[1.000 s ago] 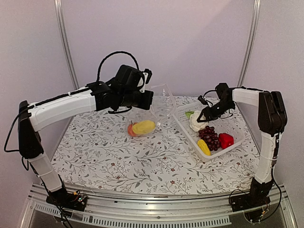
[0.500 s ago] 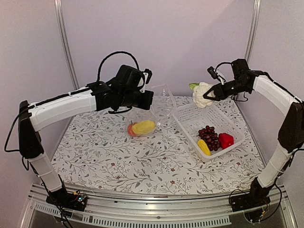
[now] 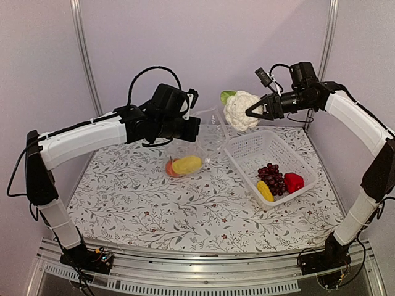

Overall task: Place the food in the zip-top bag and seal the zipper
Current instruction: Place the fake vegetable in the zipper food storage bag.

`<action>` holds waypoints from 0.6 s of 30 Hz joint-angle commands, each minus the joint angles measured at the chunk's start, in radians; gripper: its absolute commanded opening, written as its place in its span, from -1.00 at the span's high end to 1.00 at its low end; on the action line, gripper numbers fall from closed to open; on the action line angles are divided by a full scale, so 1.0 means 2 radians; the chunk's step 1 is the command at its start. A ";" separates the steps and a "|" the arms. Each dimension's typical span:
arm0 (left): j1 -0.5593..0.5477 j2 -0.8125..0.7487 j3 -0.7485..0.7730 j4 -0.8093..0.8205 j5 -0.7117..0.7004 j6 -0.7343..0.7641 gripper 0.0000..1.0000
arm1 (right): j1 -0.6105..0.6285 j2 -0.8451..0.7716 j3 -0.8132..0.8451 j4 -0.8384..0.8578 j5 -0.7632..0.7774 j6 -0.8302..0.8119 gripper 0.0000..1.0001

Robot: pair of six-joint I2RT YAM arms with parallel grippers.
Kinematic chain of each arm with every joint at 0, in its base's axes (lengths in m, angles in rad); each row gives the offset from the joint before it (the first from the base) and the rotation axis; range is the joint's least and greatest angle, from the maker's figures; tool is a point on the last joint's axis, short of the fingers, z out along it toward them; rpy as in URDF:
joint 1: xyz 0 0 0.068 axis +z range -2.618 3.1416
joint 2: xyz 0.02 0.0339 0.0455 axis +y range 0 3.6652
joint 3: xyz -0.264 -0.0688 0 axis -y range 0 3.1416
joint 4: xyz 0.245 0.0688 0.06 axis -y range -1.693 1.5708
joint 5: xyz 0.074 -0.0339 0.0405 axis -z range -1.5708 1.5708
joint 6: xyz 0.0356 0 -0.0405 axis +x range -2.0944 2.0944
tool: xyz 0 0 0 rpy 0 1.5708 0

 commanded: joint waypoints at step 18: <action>0.003 -0.013 -0.008 0.015 0.010 -0.020 1.00 | 0.089 0.088 0.030 0.008 0.058 0.084 0.43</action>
